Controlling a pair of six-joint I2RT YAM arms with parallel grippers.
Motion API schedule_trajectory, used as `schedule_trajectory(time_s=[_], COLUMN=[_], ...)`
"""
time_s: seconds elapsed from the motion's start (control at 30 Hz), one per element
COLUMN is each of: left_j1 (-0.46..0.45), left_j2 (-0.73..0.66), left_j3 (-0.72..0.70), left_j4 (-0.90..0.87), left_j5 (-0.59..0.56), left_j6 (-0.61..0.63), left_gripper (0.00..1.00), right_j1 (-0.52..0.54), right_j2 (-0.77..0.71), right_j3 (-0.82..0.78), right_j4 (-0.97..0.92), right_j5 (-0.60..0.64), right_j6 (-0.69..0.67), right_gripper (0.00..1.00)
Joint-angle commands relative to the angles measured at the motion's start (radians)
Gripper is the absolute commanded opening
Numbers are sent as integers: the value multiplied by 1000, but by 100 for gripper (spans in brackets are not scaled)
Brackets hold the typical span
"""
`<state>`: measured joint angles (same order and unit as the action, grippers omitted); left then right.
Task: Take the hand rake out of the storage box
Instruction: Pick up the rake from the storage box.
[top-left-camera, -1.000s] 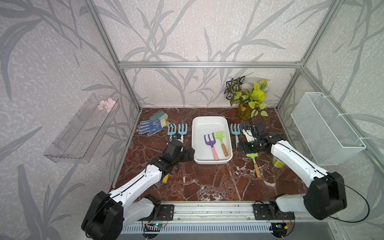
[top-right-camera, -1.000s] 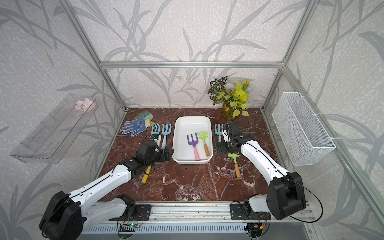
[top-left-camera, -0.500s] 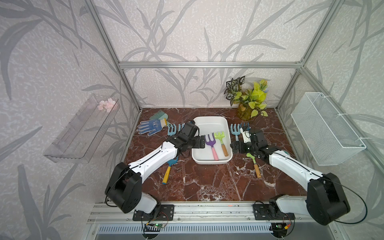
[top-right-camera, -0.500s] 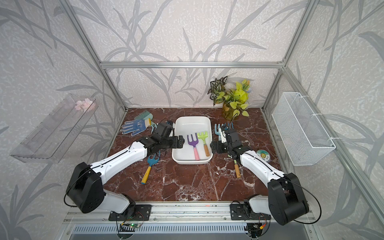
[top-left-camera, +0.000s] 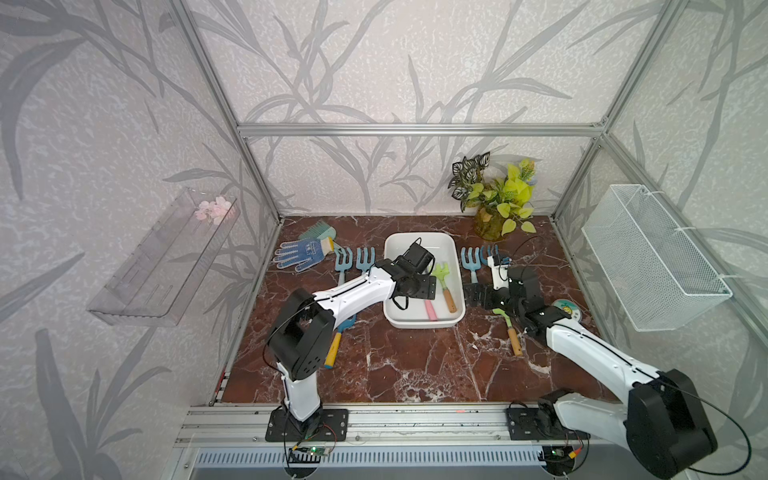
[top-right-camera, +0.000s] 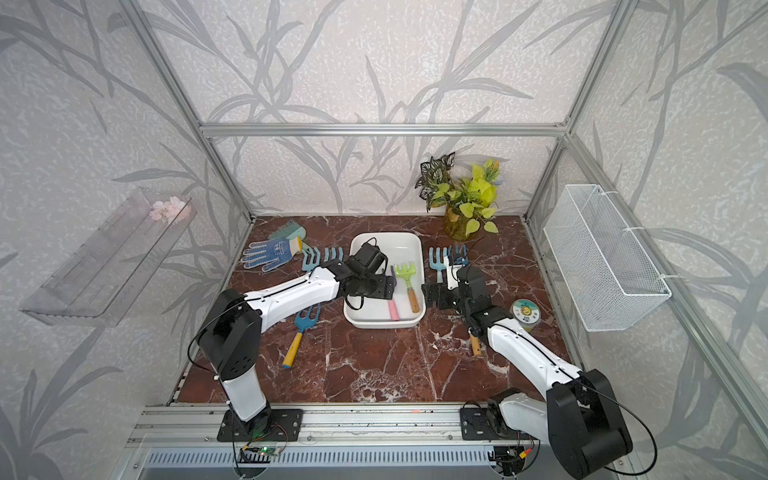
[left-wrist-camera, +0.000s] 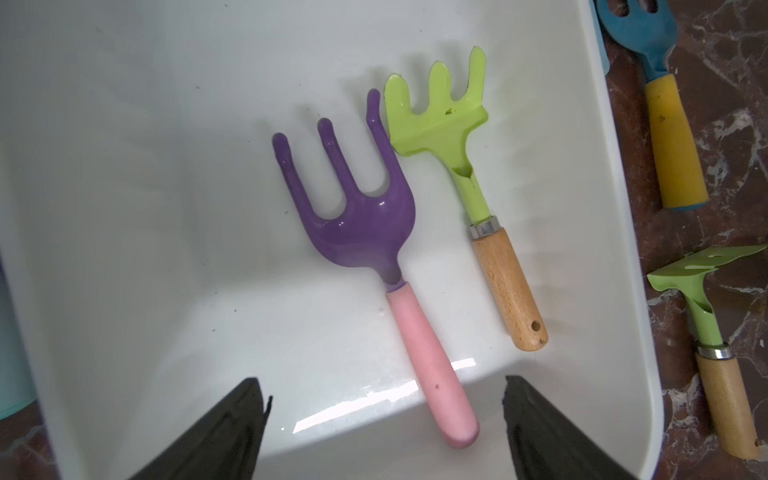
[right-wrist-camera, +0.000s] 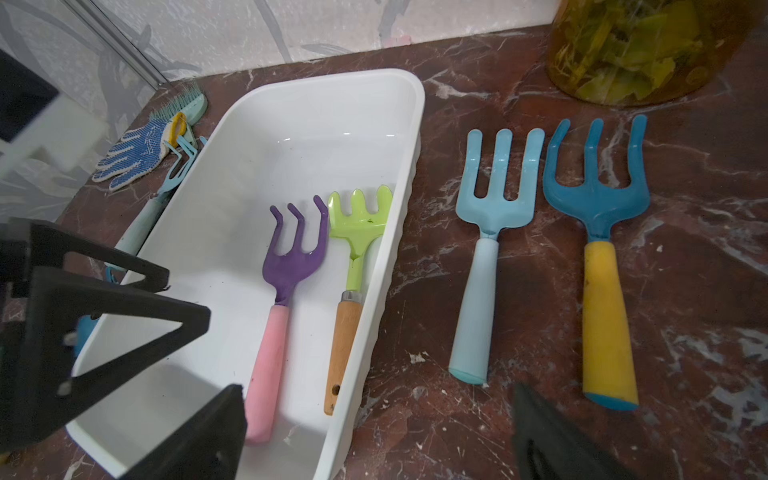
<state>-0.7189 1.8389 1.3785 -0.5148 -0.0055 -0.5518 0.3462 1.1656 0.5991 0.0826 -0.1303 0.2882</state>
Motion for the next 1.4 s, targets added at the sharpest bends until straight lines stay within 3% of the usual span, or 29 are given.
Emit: schedule_trajectory(time_s=[0.0,0.27,0.7,1.37], left_j1=[-19,-58,-60,-53], left_j2=[49,168,244,281], left_j3=[63,164,185,186], left_j4=[-43,-74,-81,-122], left_j5=[-11,-5,-17,-90], left_j6=[-52,-90,-133,-119], left_gripper=[88,83,73,36], right_j1=[-1,-1,-6,-10], right_j2=[-33,-42,-50,-42], right_j3=[-16,-25,-34,-30], right_j4=[69,75,83,86], right_j5=[15,17,14,2], right_j6=[12,16,23,25], right_gripper=[99,99,99,99])
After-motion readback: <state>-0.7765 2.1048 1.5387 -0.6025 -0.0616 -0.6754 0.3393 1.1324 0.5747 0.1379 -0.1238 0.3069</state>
